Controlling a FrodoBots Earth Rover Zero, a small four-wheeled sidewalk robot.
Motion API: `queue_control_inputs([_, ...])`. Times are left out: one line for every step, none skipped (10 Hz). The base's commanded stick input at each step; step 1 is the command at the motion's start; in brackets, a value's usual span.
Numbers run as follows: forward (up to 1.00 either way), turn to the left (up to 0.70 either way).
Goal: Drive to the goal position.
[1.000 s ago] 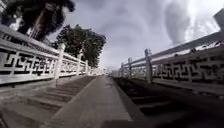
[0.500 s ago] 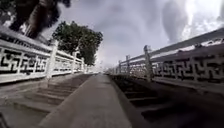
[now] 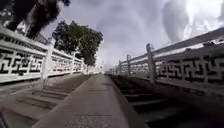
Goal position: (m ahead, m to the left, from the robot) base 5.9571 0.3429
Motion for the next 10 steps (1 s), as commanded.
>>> queue_control_inputs([0.45, 0.00])
queue_control_inputs([0.45, 0.00])
queue_control_inputs([0.45, 0.00])
queue_control_inputs([0.45, 0.00])
queue_control_inputs([0.45, 0.00])
queue_control_inputs([0.45, 0.00])
queue_control_inputs([0.45, 0.00])
queue_control_inputs([0.45, 0.00])
queue_control_inputs([0.45, 0.00])
queue_control_inputs([0.45, -0.06])
